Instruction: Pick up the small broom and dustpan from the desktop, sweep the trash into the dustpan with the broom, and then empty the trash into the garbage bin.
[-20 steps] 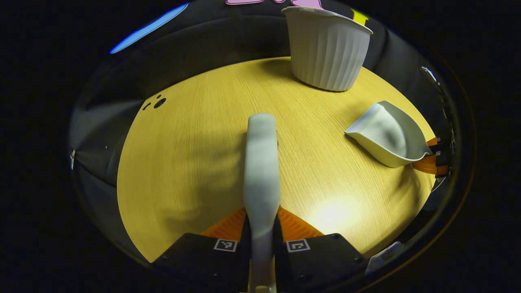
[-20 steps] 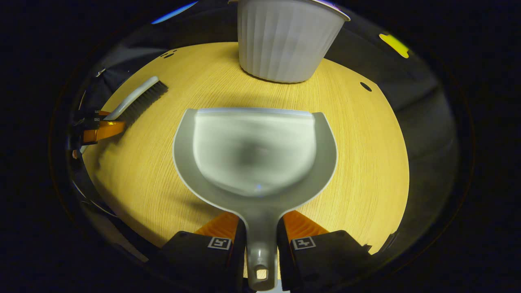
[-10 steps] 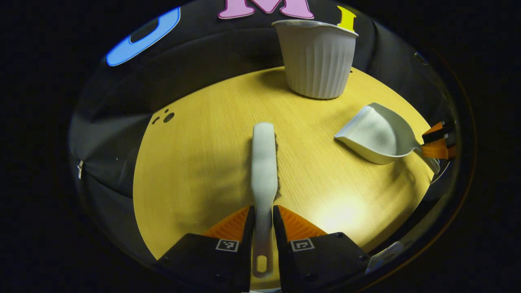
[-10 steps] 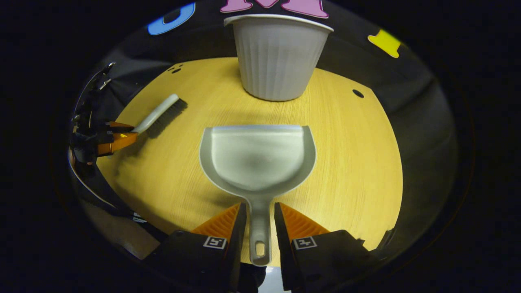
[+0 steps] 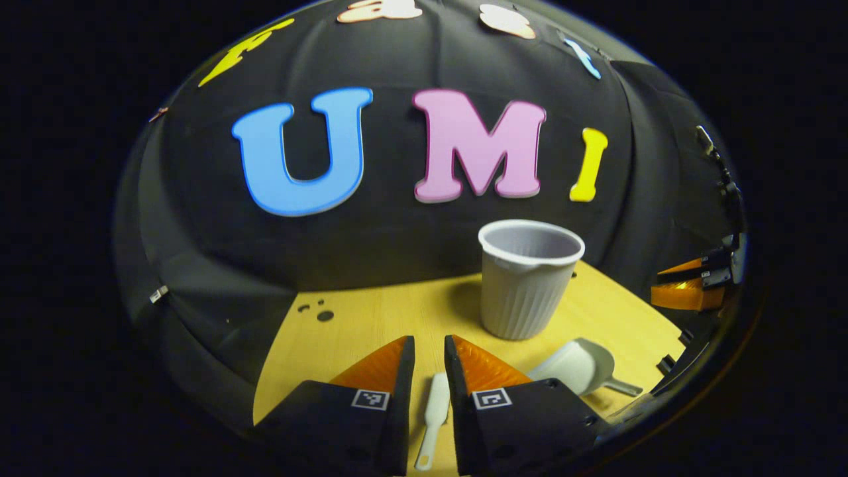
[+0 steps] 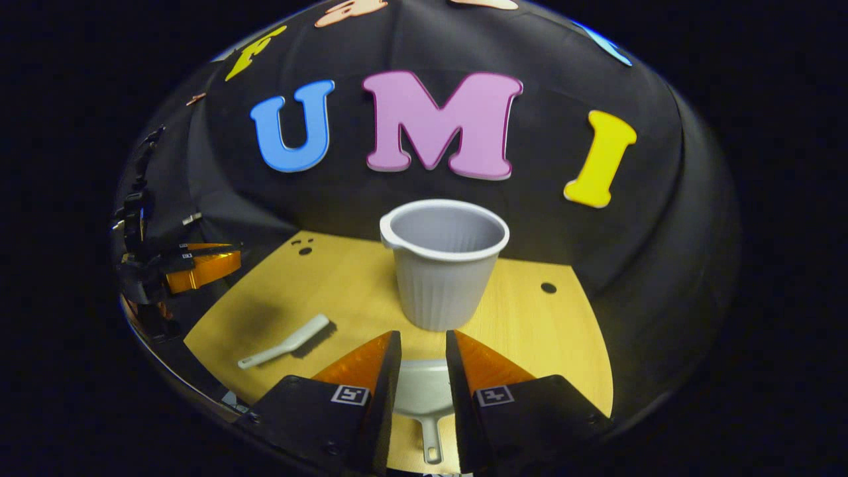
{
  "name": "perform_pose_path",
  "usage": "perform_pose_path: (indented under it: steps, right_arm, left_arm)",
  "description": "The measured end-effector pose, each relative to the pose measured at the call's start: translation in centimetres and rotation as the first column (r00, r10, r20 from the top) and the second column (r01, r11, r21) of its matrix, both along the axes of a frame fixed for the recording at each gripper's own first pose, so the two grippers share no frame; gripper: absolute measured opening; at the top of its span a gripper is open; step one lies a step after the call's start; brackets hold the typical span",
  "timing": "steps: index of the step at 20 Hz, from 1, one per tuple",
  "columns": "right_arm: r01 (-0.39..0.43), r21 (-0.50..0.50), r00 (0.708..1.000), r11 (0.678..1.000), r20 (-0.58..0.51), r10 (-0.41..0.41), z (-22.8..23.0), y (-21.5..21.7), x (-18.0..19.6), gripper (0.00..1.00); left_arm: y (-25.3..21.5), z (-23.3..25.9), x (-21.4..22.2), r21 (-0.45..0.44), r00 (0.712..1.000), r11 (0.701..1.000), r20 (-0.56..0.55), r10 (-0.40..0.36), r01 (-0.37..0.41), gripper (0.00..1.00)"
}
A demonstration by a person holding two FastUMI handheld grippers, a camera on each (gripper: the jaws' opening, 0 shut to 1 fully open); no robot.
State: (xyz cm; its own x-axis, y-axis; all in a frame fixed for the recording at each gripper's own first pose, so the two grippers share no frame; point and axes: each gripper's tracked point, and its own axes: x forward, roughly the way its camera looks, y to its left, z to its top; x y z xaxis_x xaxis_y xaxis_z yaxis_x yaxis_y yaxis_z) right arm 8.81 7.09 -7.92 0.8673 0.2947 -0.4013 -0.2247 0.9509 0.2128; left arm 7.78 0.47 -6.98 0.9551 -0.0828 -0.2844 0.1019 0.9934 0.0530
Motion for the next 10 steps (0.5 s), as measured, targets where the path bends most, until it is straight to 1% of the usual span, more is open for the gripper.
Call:
perform_pose_path:
  steps: [1,2,4,5,7,8,9,10]
  right_arm:
    - [0.012,0.012,0.999,1.0,0.05,-0.013,1.8,-0.2,0.4,0.43]
    - [0.029,0.034,0.99,0.999,0.134,-0.033,4.5,-0.1,0.8,0.43]
    - [0.056,0.024,0.976,0.998,0.208,-0.06,6.3,-0.6,0.5,0.43]
    - [0.072,0.005,0.971,0.997,0.228,-0.071,7.0,-0.8,0.3,0.46]
    - [0.071,0.005,0.972,0.997,0.225,-0.07,7.1,-0.4,0.0,0.45]
    - [0.071,0.003,0.974,0.997,0.216,-0.07,7.0,-0.5,0.0,0.42]
    - [0.075,-0.001,0.975,0.997,0.21,-0.073,6.8,-0.6,0.1,0.46]
    - [0.076,0.0,0.976,0.997,0.202,-0.075,6.8,-0.6,0.2,0.46]
  left_arm:
    - [-0.2,2.4,-0.1,-0.015,0.999,1.0,0.053,-0.002,0.003,0.31]
    - [-0.5,4.3,-0.3,-0.027,0.995,1.0,0.099,-0.004,0.007,0.31]
    - [-0.8,5.7,-0.8,-0.039,0.989,0.999,0.145,-0.019,0.024,0.31]
    - [-0.9,5.7,-1.2,-0.036,0.989,0.999,0.147,-0.029,0.035,0.31]
    - [-0.9,5.2,-1.5,-0.044,0.99,0.998,0.136,-0.031,0.037,0.31]
    - [-0.7,5.1,-1.6,-0.046,0.991,0.998,0.132,-0.027,0.033,0.31]
    - [-0.3,5.0,-1.6,-0.046,0.992,0.999,0.128,-0.018,0.024,0.31]
    - [-0.1,4.9,-1.8,-0.047,0.992,0.999,0.127,-0.013,0.019,0.31]
